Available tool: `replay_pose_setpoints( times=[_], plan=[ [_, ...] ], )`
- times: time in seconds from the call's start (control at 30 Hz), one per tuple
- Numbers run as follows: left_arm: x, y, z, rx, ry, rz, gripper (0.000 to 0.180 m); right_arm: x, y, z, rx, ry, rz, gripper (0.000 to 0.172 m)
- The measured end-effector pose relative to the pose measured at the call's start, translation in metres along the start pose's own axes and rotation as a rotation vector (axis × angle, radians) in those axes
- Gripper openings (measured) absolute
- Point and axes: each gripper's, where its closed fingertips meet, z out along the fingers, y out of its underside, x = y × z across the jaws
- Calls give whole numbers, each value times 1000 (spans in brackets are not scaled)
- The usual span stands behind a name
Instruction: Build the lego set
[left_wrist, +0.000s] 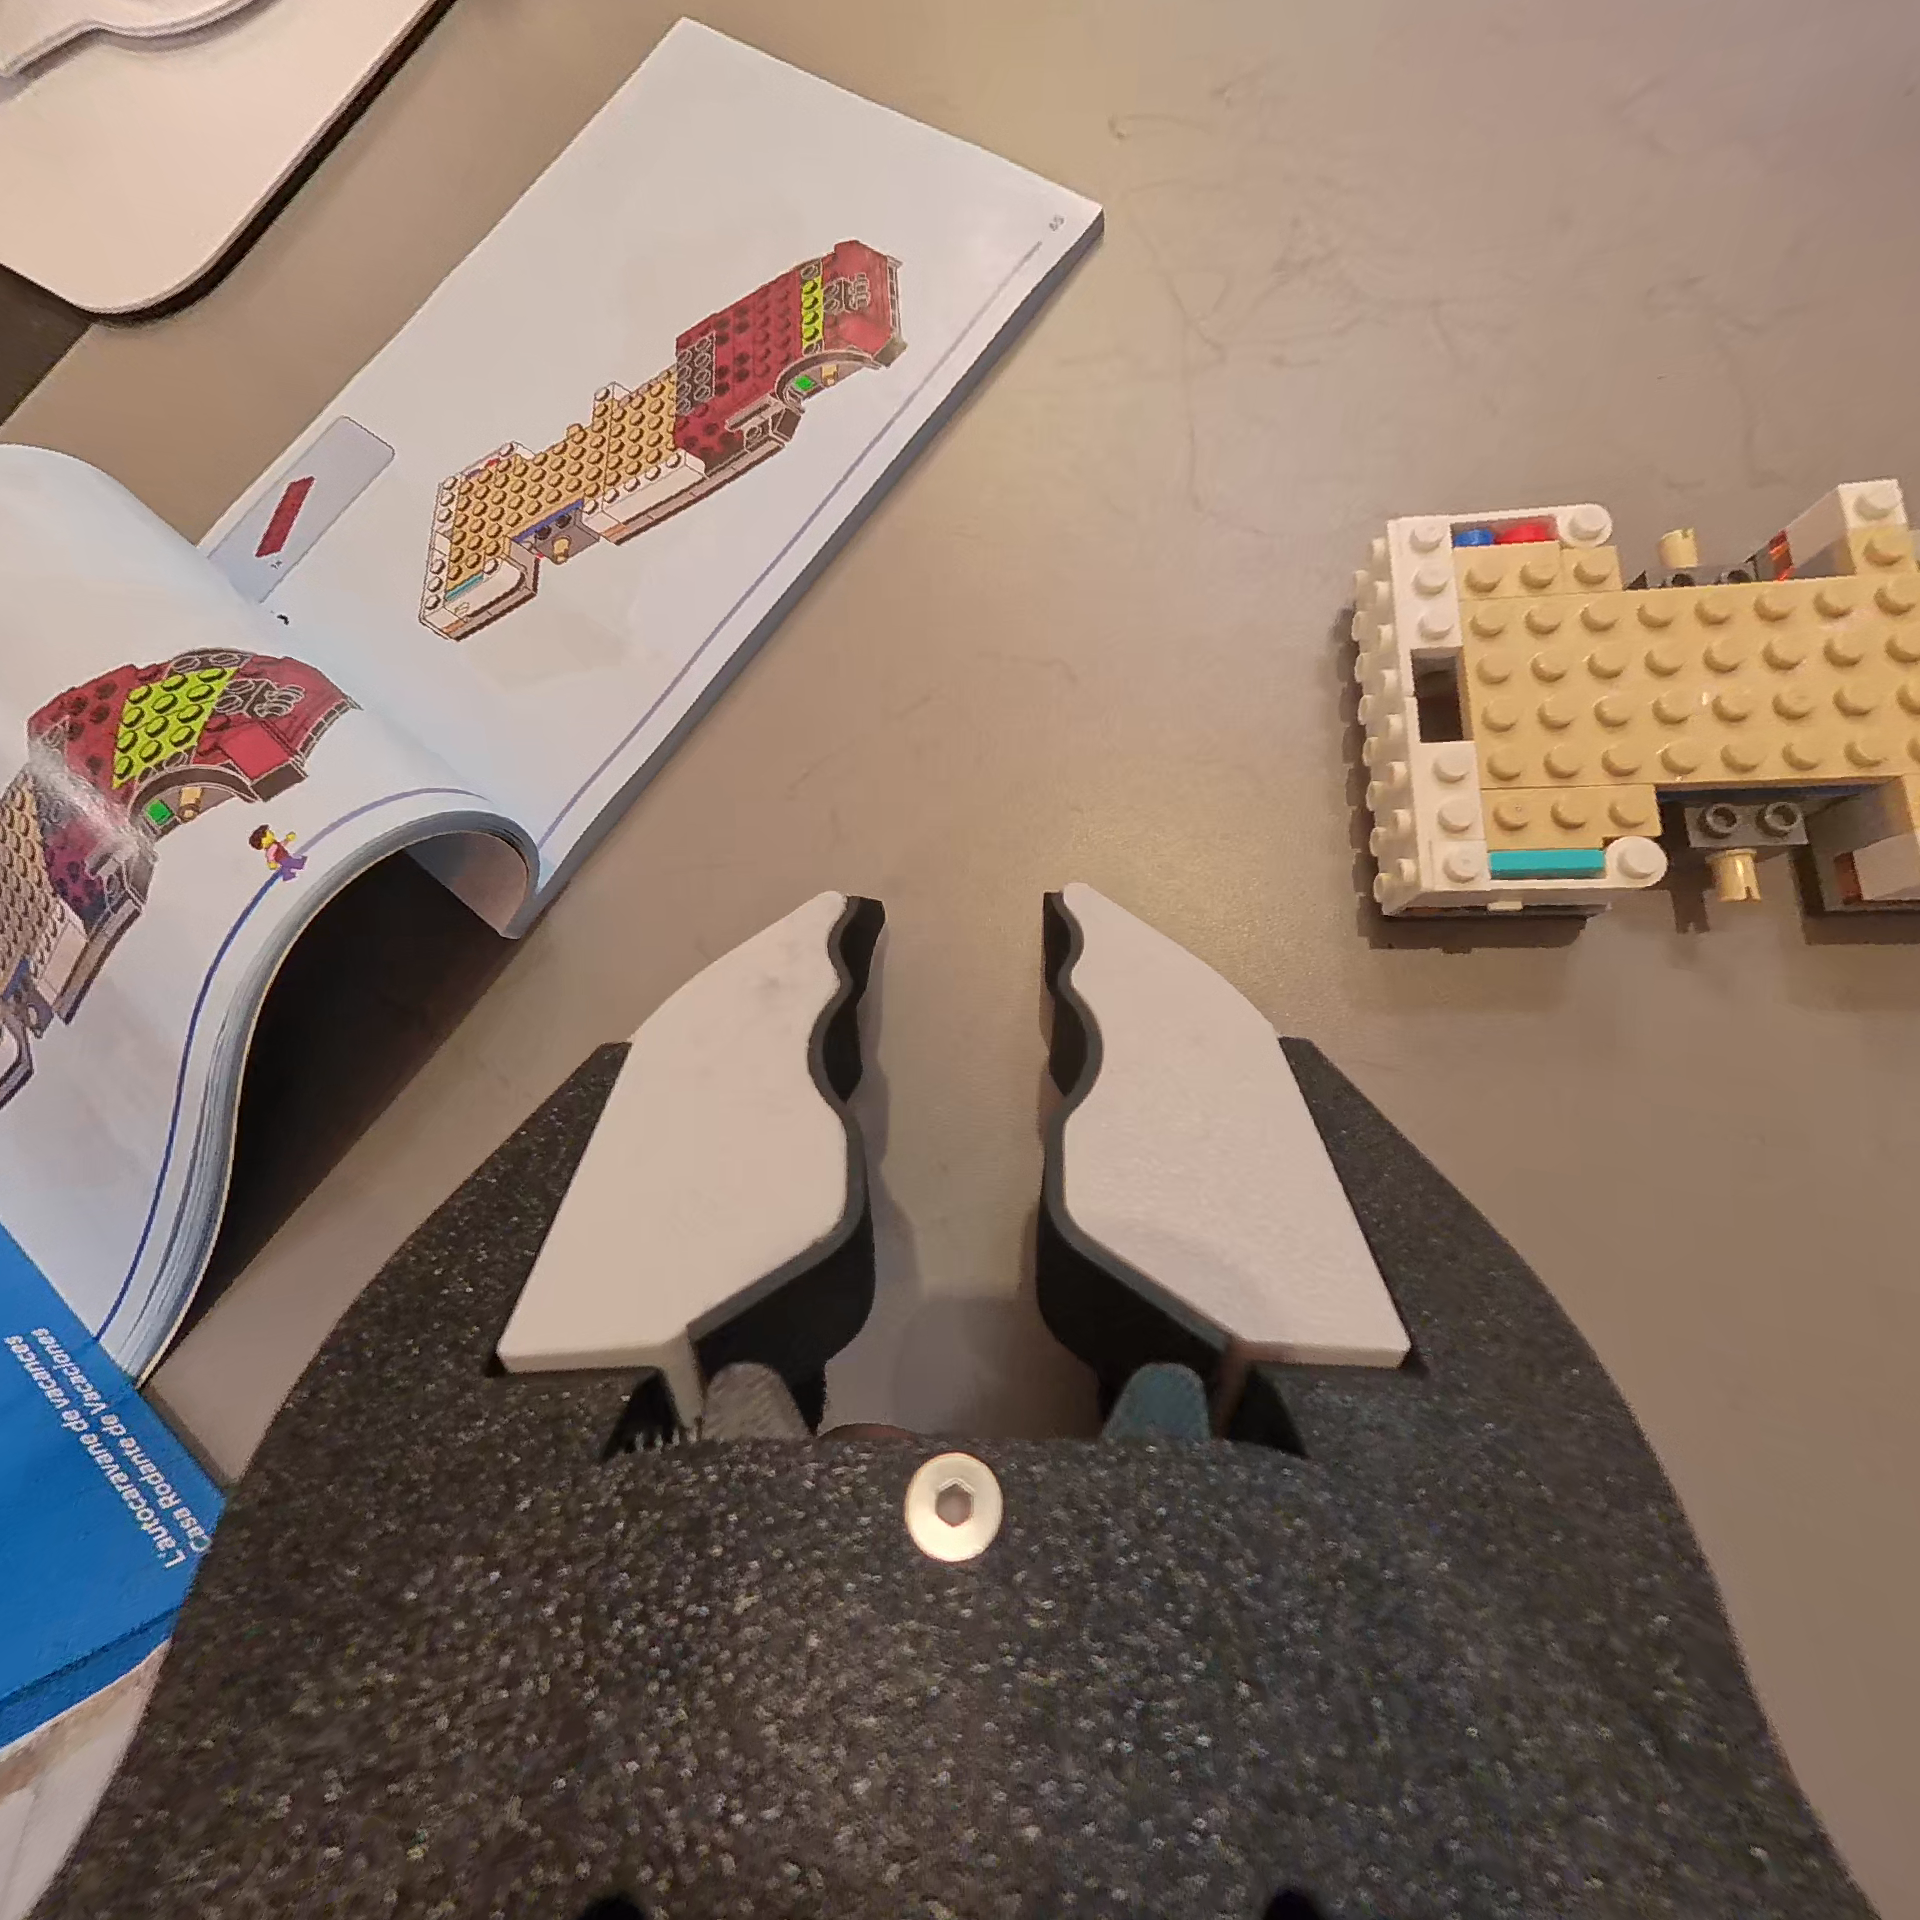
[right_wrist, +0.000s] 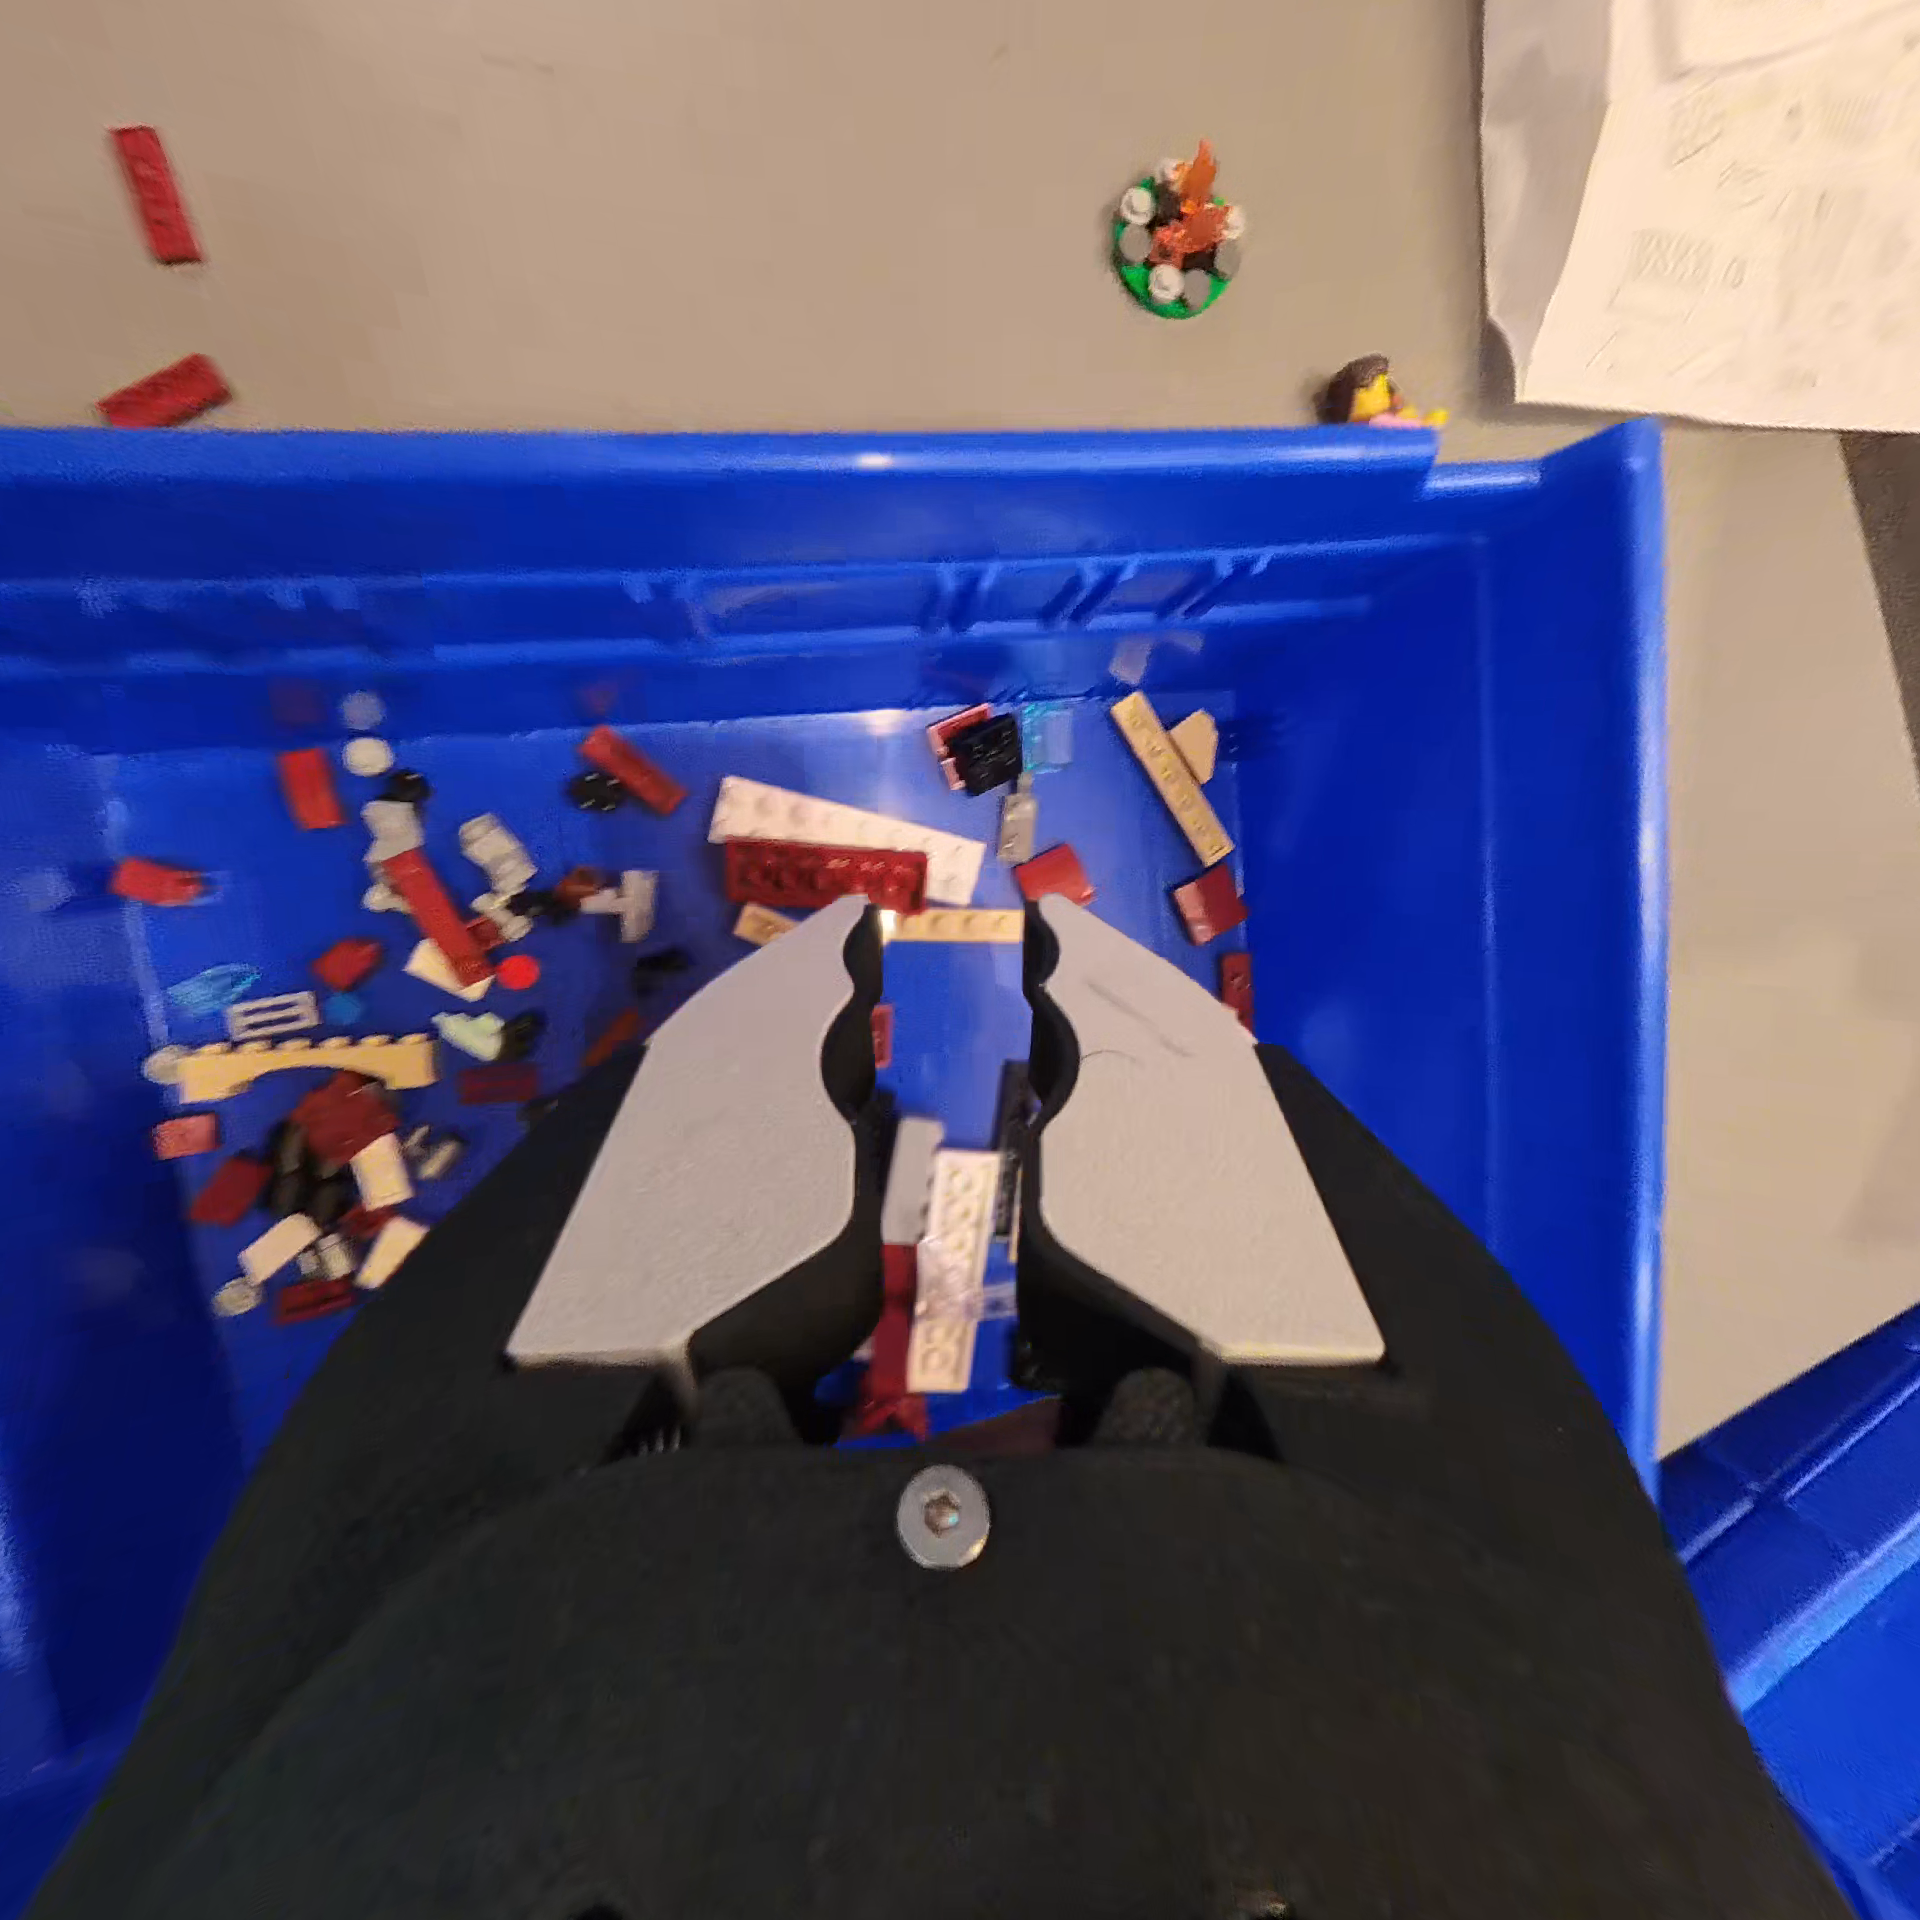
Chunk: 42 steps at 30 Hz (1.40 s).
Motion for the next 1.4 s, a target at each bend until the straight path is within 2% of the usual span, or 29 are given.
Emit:
replay_pose_setpoints(
  times=[0.03, 0.27, 0.6, 1.1, 1.4],
  plan=[
    [0, 0, 0, -1, 3, -3, 33, 6, -4, 4, 11, 10, 0, 26],
    [1, 2, 2, -16, 47, -41, 33, 20, -18, 19, 128, -27, 106, 25],
    [5, 1, 2, -15, 107, -52, 33, 11, -7, 27, 74, -10, 36, 25],
    [3, 2, 3, -19, 87, -50, 33, 11, -10, 26, 109, 4, 37, 22],
    [3, 2, 3, -19, 83, -50, 33, 13, -5, 30, 78, 18, 39, 22]
  ],
)
